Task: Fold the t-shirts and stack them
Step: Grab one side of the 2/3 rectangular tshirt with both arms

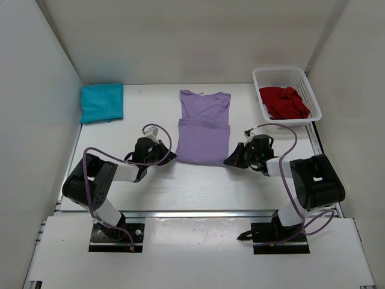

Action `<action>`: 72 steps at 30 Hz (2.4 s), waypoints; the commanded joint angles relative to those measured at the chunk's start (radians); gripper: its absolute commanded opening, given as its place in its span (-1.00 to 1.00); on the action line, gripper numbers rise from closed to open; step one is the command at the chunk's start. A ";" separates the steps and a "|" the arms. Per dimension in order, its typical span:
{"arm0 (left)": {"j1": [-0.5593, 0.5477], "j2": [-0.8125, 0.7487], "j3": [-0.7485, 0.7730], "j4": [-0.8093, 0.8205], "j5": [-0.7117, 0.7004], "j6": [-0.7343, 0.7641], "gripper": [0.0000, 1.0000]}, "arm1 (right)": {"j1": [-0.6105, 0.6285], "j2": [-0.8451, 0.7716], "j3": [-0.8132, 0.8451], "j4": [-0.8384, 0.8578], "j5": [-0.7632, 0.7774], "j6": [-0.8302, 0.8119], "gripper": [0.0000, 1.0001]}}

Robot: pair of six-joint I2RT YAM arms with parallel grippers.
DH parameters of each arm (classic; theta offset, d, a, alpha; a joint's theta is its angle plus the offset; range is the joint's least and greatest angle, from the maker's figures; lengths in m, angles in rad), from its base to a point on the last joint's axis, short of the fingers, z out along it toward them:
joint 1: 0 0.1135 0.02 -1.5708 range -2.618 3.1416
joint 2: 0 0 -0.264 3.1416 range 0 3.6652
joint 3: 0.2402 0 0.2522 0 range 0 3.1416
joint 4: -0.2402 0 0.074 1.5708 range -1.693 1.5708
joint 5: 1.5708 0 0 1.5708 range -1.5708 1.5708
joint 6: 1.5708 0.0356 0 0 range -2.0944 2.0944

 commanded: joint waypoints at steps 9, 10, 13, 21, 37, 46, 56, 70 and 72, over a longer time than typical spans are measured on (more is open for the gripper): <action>0.080 -0.134 -0.132 0.031 0.075 -0.068 -1.00 | -0.002 -0.125 -0.033 -0.044 0.051 -0.035 -0.99; 0.083 -0.140 -0.140 0.036 0.081 -0.074 -1.00 | -0.004 -0.136 -0.046 -0.051 0.054 -0.039 -1.00; 0.059 -0.165 -0.157 0.035 0.076 -0.069 -0.96 | -0.015 -0.157 -0.079 -0.038 0.051 -0.039 -1.00; -0.055 -0.098 -0.041 0.002 0.049 -0.005 -0.25 | -0.032 -0.130 -0.070 -0.019 0.010 -0.036 -1.00; -0.052 -0.035 -0.027 -0.007 0.003 0.006 -0.30 | -0.033 -0.122 -0.066 -0.013 -0.001 -0.038 -1.00; -0.067 0.015 -0.024 0.012 0.031 -0.002 -0.69 | -0.036 -0.128 -0.066 -0.007 -0.002 -0.035 -1.00; -0.001 -0.162 -0.117 -0.016 0.041 -0.040 -1.00 | -0.038 -0.156 -0.081 -0.022 0.025 -0.024 -1.00; 0.080 -0.188 -0.240 0.028 0.109 -0.076 -1.00 | -0.047 -0.234 -0.139 -0.061 0.031 -0.035 -1.00; 0.080 -0.194 -0.254 0.028 0.110 -0.074 -1.00 | -0.033 -0.223 -0.144 -0.053 0.030 -0.033 -1.00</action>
